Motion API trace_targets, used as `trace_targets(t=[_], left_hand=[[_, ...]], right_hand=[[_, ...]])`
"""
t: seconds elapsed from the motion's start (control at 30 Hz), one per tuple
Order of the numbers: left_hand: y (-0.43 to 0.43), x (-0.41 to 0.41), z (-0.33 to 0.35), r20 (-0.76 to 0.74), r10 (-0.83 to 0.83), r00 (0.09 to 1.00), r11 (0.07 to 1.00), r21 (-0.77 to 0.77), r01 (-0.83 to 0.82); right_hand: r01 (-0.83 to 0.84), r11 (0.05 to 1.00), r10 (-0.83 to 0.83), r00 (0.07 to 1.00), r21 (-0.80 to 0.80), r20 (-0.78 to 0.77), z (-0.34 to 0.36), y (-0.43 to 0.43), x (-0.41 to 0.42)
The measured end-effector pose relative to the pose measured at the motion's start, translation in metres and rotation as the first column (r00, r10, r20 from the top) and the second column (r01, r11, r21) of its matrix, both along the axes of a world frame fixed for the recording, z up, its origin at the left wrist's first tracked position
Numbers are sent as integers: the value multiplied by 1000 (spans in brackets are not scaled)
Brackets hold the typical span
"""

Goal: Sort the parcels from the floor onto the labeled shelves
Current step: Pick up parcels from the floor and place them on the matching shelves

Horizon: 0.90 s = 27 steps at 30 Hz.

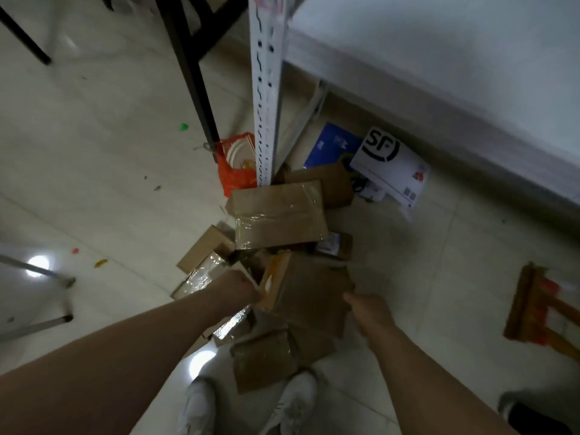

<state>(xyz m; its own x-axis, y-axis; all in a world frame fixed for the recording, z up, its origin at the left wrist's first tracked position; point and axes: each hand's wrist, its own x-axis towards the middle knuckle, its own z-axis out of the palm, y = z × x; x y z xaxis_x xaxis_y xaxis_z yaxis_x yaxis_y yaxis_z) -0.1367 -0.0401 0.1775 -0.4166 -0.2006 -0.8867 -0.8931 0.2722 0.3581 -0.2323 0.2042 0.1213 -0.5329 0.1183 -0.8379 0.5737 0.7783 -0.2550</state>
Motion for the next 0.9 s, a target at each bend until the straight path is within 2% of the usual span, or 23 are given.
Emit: trace_targets(t=[0.07, 0.17, 0.23, 0.33, 0.43, 0.57, 0.77, 0.83, 0.9], left_hand=[[11, -13, -42, -6, 77, 997, 997, 29, -77], [23, -26, -98, 3, 223, 975, 970, 103, -222], [30, -29, -124, 39, 356, 934, 922, 147, -358], [40, -30, -148, 177, 491, 853, 819, 241, -521], [46, -29, -153, 242, 607, 757, 725, 222, -652], [46, -28, -129, 243, 724, 646, 609, 215, -763], [42, -18, -24, 259, 751, 608, 552, 258, -793], [35, -14, 24, 264, 741, 617, 566, 249, -786], [26, -10, 76, 201, 760, 618, 575, 235, -784]], right_hand=[[43, 999, -43, 999, 14, 12, -43, 7, -6], [202, 979, -201, 979, -34, 35, -97, 12, -12], [308, 948, -302, 950, -79, 80, -125, 13, -13], [461, 876, -443, 886, -145, 138, -150, 12, -13], [510, 840, -490, 860, -185, 147, -150, 12, -12], [562, 805, -543, 827, -187, 150, -114, 18, -8], [668, 701, -669, 737, -248, 92, 9, 20, -3], [664, 698, -665, 740, -270, 102, 58, 13, 0], [646, 710, -649, 755, -281, 98, 108, 2, 6]])
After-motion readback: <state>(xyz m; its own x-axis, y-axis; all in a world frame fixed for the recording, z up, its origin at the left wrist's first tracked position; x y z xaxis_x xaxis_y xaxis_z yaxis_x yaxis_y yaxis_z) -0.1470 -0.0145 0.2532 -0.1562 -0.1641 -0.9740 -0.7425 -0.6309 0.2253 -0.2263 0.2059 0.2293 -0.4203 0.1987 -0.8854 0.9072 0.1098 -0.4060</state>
